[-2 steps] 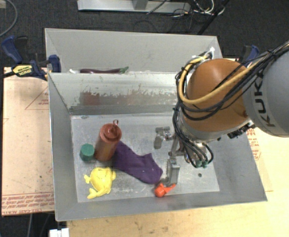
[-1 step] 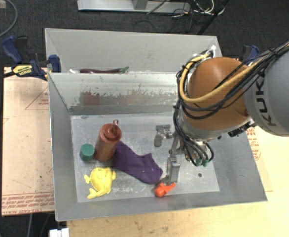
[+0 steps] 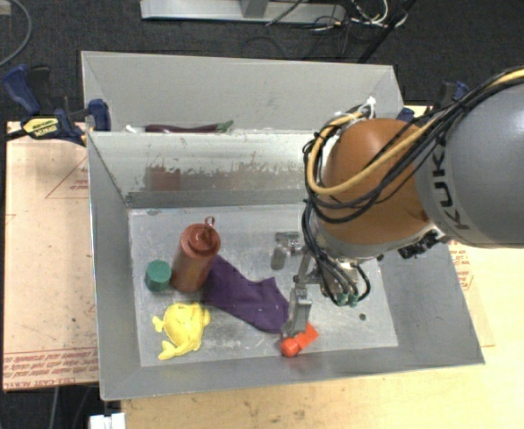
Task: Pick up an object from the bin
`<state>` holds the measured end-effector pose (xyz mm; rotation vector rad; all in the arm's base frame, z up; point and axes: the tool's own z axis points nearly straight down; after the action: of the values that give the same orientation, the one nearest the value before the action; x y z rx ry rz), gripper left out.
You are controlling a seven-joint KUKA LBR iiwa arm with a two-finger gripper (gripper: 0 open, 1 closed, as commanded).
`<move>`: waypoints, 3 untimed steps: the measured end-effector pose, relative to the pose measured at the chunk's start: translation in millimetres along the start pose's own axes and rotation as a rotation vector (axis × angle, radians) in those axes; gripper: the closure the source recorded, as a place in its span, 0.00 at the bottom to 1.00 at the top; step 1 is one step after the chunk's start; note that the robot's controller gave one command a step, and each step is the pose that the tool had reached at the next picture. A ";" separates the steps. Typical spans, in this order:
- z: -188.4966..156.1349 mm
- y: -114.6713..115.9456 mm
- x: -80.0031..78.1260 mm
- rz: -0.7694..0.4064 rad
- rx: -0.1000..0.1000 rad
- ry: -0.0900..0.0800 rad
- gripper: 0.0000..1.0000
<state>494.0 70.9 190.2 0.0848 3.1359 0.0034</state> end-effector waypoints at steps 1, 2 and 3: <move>68.0 2.2 -30.1 -0.045 0.000 0.000 0.00; 120.1 8.0 -32.8 0.055 -0.002 0.000 1.00; 120.1 8.0 -32.8 0.056 -0.002 0.000 1.00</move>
Offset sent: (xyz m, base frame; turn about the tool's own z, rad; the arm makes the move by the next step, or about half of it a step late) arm 0.0335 0.0056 -0.1202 0.0553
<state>527.8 77.3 70.3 0.1723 3.1327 0.0068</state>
